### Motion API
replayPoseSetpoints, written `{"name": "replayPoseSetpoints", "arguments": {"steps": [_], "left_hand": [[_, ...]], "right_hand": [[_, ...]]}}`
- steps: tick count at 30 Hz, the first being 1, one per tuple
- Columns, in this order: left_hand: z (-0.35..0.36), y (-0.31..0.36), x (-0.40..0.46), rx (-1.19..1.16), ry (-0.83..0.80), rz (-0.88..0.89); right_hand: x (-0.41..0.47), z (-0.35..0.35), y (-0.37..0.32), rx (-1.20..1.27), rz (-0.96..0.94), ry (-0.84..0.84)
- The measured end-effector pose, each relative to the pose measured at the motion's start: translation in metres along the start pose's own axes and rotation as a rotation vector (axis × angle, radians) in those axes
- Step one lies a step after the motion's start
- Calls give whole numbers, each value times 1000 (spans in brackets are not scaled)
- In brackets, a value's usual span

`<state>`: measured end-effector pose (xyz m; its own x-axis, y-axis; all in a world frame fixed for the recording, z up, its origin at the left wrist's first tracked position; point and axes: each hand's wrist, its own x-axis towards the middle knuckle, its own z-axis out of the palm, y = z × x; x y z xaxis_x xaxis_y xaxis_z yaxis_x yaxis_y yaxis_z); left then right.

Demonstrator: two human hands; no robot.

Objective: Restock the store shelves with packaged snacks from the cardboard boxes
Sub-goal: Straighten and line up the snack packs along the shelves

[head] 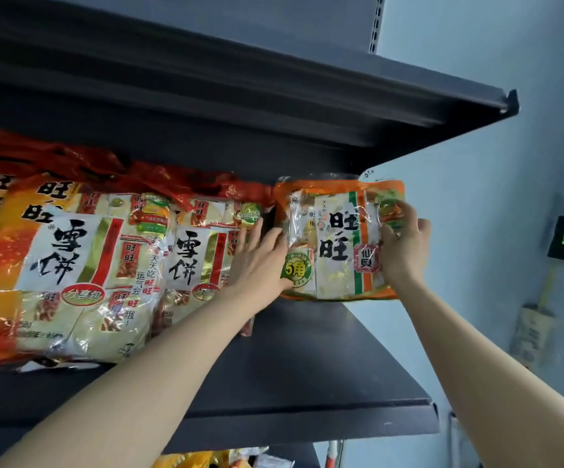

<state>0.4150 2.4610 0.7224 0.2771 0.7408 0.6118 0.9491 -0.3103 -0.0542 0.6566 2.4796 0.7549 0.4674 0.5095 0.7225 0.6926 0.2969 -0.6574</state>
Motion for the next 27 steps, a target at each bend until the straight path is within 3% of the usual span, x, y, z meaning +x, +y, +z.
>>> {"name": "replayPoseSetpoints", "arguments": {"steps": [2,4,6,9,15,19,23,27], "left_hand": [[13,1,7,80,-14,-96],[25,2,9,137,-58,-93],[36,1,10,248,-96,-19],[46,0,14,380,-132,21],[50,-2,17,391,-68,-6],[44,-5,14,291,-55,9],[20,-12,6,170,3,67],[-19,-32,-14,165,161,80]], "right_hand": [[2,14,10,2,-26,-70],[-3,28,26,-119,-119,-261],[-8,38,40,-169,-67,-414],[-10,50,52,-137,18,-480],[-13,72,52,-68,-82,-411],[-16,76,49,-208,-90,-403],[-23,72,19,-336,-212,-223],[-42,75,-32,-328,-413,-198]]}}
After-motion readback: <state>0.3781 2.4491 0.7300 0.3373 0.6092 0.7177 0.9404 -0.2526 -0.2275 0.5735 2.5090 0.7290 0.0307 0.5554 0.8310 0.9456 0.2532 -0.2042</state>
